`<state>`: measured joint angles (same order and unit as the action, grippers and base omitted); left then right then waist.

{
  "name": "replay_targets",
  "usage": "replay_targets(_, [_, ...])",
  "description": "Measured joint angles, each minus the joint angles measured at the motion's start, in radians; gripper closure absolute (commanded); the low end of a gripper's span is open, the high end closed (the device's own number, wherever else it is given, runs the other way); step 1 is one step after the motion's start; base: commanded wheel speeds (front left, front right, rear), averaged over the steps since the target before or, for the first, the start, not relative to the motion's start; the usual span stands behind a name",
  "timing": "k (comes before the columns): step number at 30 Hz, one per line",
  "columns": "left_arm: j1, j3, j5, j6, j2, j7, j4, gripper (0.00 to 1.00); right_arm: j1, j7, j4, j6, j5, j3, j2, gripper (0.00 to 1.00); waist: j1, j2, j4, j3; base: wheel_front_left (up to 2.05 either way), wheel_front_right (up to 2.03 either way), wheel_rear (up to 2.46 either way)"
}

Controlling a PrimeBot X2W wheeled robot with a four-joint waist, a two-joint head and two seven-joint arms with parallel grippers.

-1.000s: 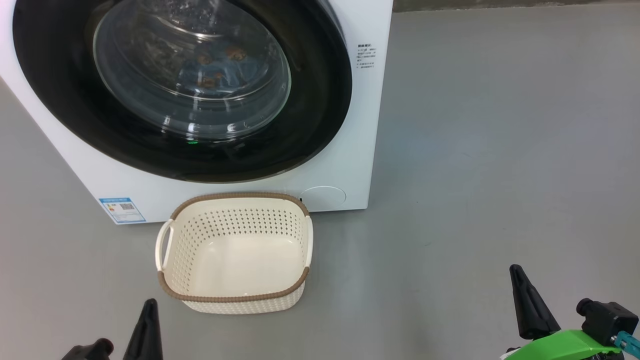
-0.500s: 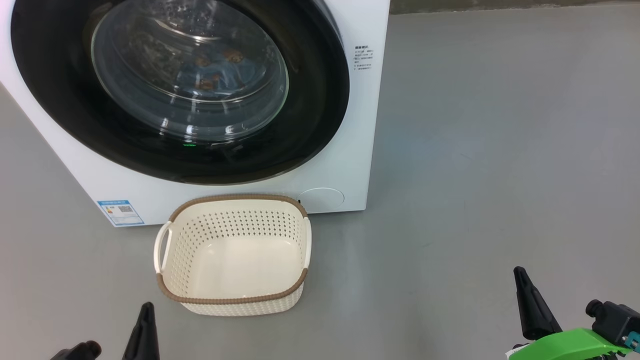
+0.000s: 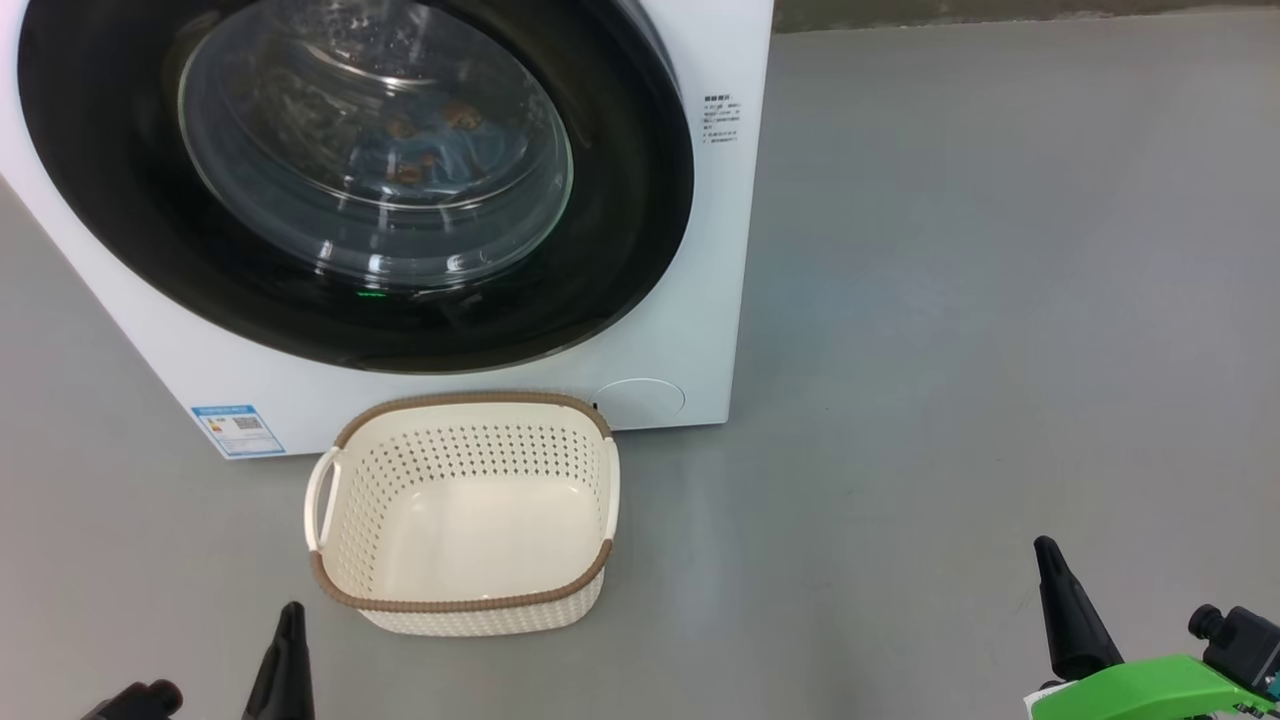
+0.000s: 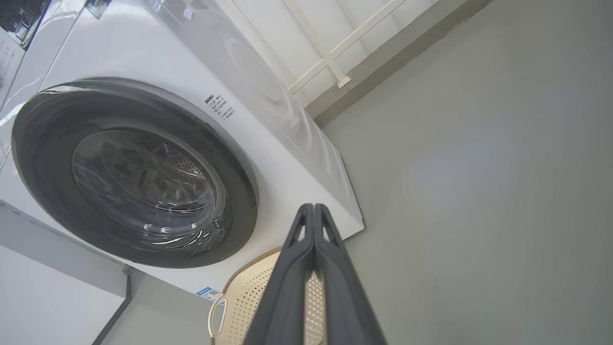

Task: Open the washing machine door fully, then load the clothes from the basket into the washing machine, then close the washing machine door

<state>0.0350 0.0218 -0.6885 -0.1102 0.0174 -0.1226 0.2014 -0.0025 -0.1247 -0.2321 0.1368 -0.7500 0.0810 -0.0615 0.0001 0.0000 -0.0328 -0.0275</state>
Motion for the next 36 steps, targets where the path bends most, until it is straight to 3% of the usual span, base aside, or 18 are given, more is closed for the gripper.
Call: replay_targets(36, [-0.04, 0.024, -0.396, -0.003, 0.003, 0.101, 0.027, 1.0, -0.023, 0.099, -0.016, 0.0, -0.366, 0.025, 0.007, 1.0, 0.0, 0.0, 0.014, 0.011, 0.0, 0.0, 0.0])
